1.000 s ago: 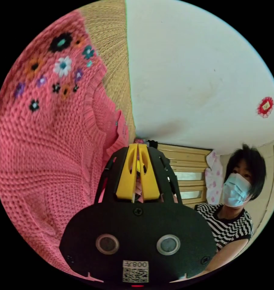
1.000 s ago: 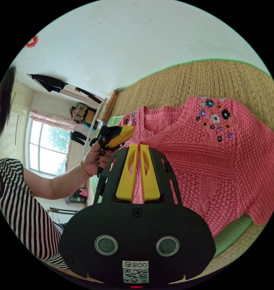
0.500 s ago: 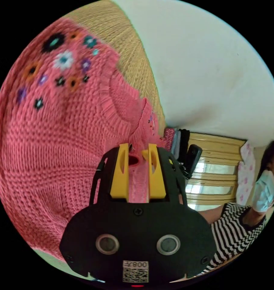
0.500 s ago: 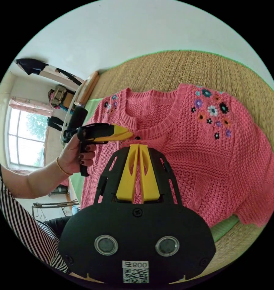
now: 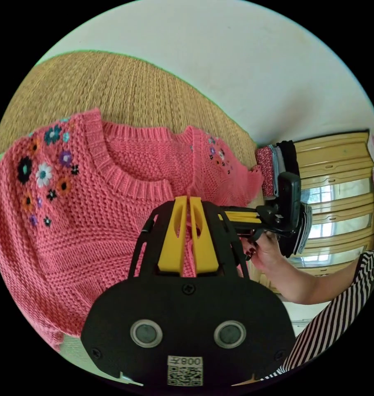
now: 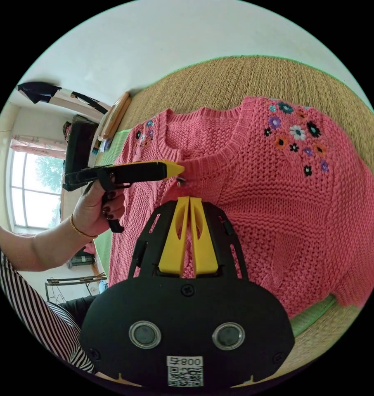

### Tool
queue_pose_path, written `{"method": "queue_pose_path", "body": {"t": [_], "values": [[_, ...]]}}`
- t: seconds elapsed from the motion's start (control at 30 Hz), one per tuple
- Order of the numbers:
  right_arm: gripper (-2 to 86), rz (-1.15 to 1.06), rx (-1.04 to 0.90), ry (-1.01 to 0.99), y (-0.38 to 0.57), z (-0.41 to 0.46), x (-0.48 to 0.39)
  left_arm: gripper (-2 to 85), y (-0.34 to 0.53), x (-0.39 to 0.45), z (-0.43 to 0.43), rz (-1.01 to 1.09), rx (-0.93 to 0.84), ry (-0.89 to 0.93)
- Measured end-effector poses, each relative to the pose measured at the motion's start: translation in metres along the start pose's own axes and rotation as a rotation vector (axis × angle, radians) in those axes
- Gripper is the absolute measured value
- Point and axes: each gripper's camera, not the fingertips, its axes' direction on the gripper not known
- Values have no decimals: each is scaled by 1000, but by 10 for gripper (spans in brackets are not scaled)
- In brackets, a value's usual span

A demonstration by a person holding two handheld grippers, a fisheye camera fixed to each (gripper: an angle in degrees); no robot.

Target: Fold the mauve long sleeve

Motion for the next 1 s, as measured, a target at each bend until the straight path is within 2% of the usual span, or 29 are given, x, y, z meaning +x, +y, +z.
{"method": "queue_pose_path", "body": {"t": [0.2, 0.33, 0.63, 0.83, 0.9, 1.0], "values": [[2, -27, 73, -19, 13, 0, -7, 10, 26, 8, -13, 54, 54, -80], [2, -31, -4, 11, 12, 31, -4, 13, 39, 1, 0, 53, 22, -165], [3, -54, -31, -14, 49, 40, 3, 33, 112, -8, -23, -7, 66, -143], [9, -39, -208, 4, 152, 39, 3, 53, 235, -18, -51, -108, -163, -226], [15, 7, -312, 41, 189, 41, 4, 61, 286, -23, -58, -223, -293, -268], [36, 130, -387, 134, 245, 31, 12, 68, 344, -36, -63, -413, -380, -273]]}}
